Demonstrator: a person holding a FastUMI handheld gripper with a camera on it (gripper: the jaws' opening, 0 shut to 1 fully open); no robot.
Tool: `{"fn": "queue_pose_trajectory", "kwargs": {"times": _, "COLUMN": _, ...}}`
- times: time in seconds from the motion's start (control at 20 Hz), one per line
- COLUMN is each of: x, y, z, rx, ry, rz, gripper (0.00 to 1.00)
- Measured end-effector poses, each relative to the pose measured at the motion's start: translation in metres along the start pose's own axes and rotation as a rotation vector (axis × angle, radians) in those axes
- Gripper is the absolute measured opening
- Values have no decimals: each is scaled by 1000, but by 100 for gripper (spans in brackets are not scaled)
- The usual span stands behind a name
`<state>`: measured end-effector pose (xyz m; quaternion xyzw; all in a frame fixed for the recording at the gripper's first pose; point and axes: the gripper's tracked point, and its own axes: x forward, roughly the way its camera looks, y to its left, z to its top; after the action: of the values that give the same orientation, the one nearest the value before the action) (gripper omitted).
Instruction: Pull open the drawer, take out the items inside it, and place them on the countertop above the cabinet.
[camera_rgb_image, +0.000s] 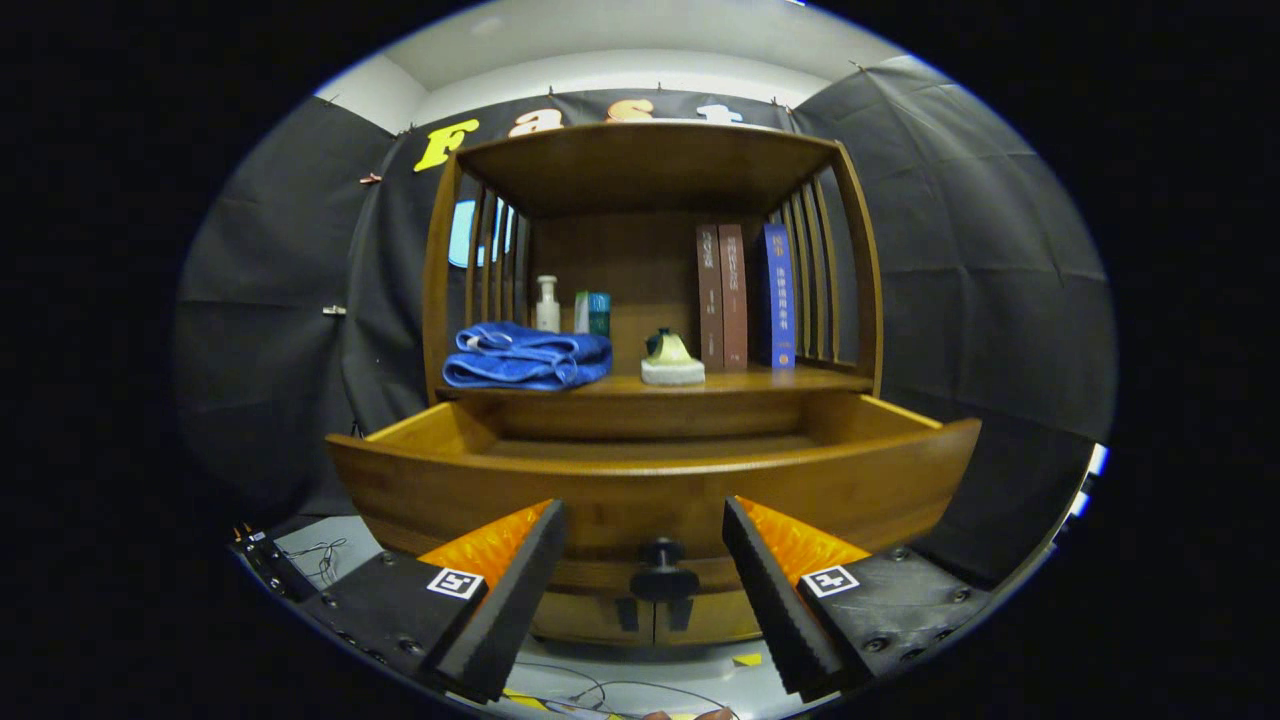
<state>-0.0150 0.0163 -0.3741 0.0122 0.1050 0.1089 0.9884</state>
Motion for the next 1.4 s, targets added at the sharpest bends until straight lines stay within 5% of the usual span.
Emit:
{"fn": "queue_pose_trajectory", "kwargs": {"times": 0.75, "x": 36, "y": 5, "z": -11, "rx": 17, "ry": 22, "rz": -13, "gripper": 100}}
{"fn": "queue_pose_trajectory", "kwargs": {"times": 1.4, "x": 111, "y": 2, "z": -4, "rx": -13, "ry": 51, "rz": -10, "gripper": 100}}
